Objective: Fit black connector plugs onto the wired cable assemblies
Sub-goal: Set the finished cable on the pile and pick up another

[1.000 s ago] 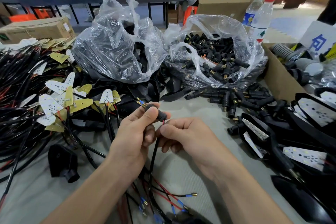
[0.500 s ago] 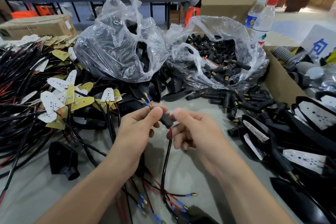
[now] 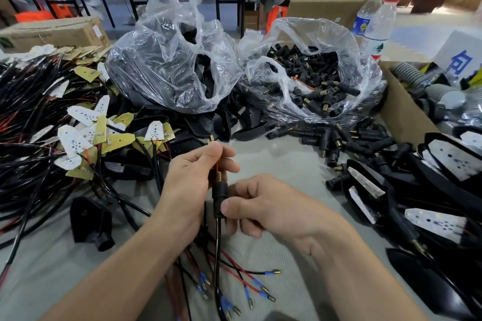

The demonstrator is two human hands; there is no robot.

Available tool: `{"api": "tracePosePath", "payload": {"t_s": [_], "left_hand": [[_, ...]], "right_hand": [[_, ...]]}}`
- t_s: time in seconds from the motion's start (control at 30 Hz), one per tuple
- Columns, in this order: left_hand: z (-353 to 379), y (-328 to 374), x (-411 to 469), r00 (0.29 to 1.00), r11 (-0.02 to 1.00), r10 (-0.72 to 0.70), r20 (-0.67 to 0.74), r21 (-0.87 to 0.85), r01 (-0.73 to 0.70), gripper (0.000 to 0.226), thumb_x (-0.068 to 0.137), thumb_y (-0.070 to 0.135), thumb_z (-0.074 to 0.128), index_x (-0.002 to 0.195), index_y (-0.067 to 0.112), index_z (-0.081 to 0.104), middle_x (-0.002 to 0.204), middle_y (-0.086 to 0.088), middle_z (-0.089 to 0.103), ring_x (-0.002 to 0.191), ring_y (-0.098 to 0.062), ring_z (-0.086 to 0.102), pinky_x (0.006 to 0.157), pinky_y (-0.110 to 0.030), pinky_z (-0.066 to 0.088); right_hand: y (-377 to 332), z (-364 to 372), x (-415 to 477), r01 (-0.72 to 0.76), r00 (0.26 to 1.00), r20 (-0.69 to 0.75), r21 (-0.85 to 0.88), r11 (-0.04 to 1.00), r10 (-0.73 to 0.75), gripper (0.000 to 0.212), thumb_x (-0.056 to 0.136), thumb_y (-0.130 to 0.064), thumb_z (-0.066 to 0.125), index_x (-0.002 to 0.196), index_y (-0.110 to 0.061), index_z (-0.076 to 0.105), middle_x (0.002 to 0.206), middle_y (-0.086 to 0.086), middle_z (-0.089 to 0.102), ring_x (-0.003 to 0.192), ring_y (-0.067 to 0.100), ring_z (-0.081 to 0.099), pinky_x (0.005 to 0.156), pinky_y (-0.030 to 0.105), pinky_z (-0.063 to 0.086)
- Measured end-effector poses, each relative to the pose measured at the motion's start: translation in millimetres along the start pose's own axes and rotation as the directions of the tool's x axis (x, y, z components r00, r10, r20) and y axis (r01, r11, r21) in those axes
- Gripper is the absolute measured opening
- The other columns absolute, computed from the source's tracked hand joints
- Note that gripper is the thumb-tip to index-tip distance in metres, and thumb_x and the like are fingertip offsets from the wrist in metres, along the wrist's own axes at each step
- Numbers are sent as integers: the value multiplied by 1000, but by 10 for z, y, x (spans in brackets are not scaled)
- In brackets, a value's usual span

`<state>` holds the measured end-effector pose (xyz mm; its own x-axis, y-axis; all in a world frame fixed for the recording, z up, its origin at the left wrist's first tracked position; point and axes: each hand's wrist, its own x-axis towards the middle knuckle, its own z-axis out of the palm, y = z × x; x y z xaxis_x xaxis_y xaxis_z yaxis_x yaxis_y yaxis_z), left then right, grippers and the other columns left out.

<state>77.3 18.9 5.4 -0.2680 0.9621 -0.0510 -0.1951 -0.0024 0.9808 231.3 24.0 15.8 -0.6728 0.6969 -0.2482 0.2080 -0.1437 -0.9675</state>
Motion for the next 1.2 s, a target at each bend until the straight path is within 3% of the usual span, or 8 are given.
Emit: {"api": "tracePosePath", "payload": {"t_s": [0.27, 0.37, 0.5, 0.67, 0.83, 0.97, 1.1, 1.2], "left_hand": [[50, -28, -68, 954, 930, 289, -81, 262, -259, 33, 104, 23, 58, 78, 29, 77, 57, 0, 68, 48, -5, 53, 50, -17, 45], [102, -34, -72, 981, 970, 180, -77, 181, -164, 36, 104, 20, 57, 75, 26, 78, 55, 1, 64, 47, -8, 47, 46, -19, 41], [12, 17, 110, 955, 995, -12, -297, -101, -19, 34, 105, 15, 53, 78, 13, 73, 54, 4, 60, 48, -6, 46, 47, -15, 37], [-223, 112, 234, 922, 990, 12, -387, -127, -67, 30, 106, 23, 53, 86, 17, 73, 57, 8, 60, 47, -2, 45, 49, -14, 37], [-356, 186, 280, 928, 975, -31, -371, -217, -55, 29, 107, 26, 52, 90, 14, 72, 62, 8, 59, 43, -1, 38, 43, -12, 31], [-414, 188, 327, 924, 955, -81, -375, -296, -36, 27, 106, 24, 53, 90, 14, 72, 63, 9, 59, 43, -1, 40, 43, -10, 33], [-416, 182, 303, 947, 947, -21, -319, -309, -83, 28, 107, 29, 51, 99, 11, 71, 69, 4, 65, 49, -2, 51, 46, -14, 44], [-298, 180, 202, 991, 958, 17, -135, -281, -55, 31, 107, 32, 48, 116, 11, 68, 87, -6, 76, 63, -10, 66, 53, -21, 55]], "right_hand": [[-76, 54, -38, -26, 983, 185, 151, 988, -3, 12, 91, -10, 51, 87, -12, 62, 69, 0, 72, 78, 31, 66, 55, 21, 45], [-150, 43, -90, -57, 974, 226, 153, 987, 21, 32, 88, -9, 52, 69, -28, 69, 63, -1, 71, 67, 20, 70, 52, 20, 46], [-101, 210, -87, -59, 950, 287, -225, 973, 124, 4, 90, -7, 61, 93, -10, 63, 73, 12, 75, 60, 15, 69, 52, 19, 52], [-101, 252, -127, -100, 935, 316, -192, 976, 158, 10, 89, -7, 59, 96, -10, 66, 76, 15, 71, 49, 12, 62, 46, 19, 45], [-162, 27, -218, -62, 925, 360, -162, 985, 118, 18, 89, 3, 51, 84, -12, 61, 78, 22, 66, 38, 6, 48, 39, 17, 31], [-182, -59, -246, -8, 910, 403, -224, 975, 100, 16, 84, 4, 53, 75, -8, 58, 78, 47, 55, 43, 11, 41, 44, 21, 33], [-142, -161, -272, -2, 938, 345, -111, 994, 41, 24, 83, 3, 53, 75, -18, 63, 71, 15, 65, 59, 21, 52, 55, 25, 45], [-111, -180, -239, 26, 991, 128, 28, 999, -29, 16, 84, 0, 54, 79, -12, 64, 72, 13, 69, 59, 21, 54, 54, 21, 48]]}}
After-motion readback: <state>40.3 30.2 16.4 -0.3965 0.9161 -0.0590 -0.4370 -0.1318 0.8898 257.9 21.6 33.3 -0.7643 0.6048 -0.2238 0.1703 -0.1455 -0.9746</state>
